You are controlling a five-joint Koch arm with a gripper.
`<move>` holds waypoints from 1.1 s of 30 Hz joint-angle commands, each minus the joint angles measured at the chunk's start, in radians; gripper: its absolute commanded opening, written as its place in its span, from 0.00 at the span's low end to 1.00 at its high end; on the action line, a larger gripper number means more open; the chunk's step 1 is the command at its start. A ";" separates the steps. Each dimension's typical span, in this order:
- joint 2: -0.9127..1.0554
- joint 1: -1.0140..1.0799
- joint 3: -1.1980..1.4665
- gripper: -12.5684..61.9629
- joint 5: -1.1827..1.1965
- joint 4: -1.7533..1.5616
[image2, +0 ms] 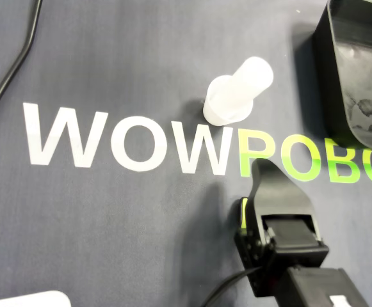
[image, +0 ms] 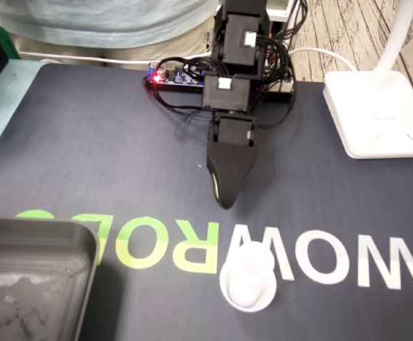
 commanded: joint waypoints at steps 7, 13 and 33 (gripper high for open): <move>0.078 0.003 0.046 0.61 0.003 0.006; 0.078 0.005 0.046 0.62 0.003 0.006; 0.078 0.002 0.046 0.63 0.003 0.006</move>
